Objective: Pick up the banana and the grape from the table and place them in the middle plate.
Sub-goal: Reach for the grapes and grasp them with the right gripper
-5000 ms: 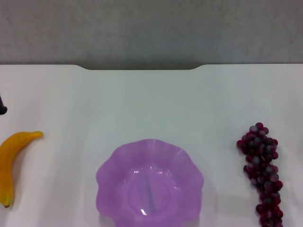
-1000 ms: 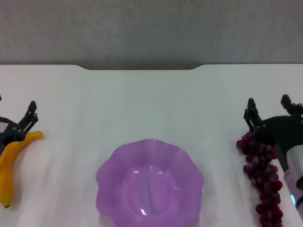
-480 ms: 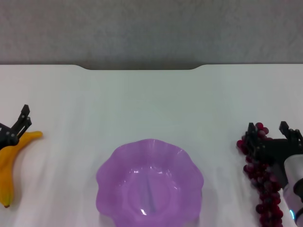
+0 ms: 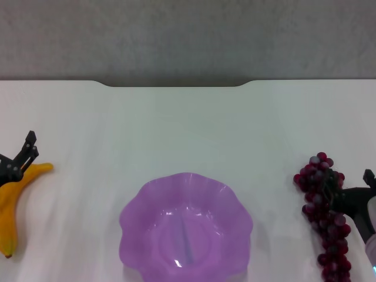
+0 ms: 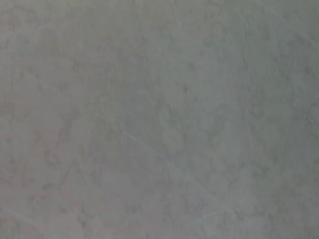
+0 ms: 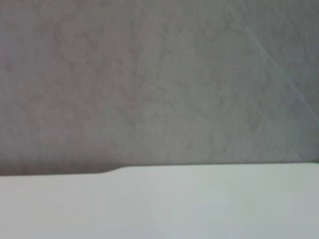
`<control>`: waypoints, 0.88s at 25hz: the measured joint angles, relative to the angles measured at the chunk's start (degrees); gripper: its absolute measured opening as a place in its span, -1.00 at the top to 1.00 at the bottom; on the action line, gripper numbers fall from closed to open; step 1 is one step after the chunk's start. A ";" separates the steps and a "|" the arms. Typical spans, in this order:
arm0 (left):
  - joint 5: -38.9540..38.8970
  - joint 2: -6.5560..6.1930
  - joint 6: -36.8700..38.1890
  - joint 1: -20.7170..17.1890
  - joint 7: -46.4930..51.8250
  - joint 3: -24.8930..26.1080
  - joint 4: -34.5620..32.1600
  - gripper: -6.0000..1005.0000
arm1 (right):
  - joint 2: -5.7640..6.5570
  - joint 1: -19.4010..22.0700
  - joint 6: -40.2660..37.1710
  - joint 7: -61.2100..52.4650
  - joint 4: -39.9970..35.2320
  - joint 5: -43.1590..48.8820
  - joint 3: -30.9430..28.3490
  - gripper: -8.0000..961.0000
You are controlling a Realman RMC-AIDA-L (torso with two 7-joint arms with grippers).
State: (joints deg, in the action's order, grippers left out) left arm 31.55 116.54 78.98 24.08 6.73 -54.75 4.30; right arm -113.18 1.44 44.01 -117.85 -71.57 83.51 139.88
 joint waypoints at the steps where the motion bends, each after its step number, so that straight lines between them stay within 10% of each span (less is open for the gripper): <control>1: 0.00 0.00 0.01 0.01 0.08 0.00 0.00 -0.80 | 0.12 -0.26 -0.14 -0.10 0.54 -0.42 0.01 -0.54; 22: 0.08 0.19 0.03 0.44 0.30 0.00 0.01 -0.80 | 0.88 -6.89 -7.74 -6.18 13.19 -7.60 0.52 -0.55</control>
State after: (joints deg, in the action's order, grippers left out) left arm 31.62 116.73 79.01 24.52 7.03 -54.76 4.31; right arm -112.31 -5.45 36.27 -124.03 -58.37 75.91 140.40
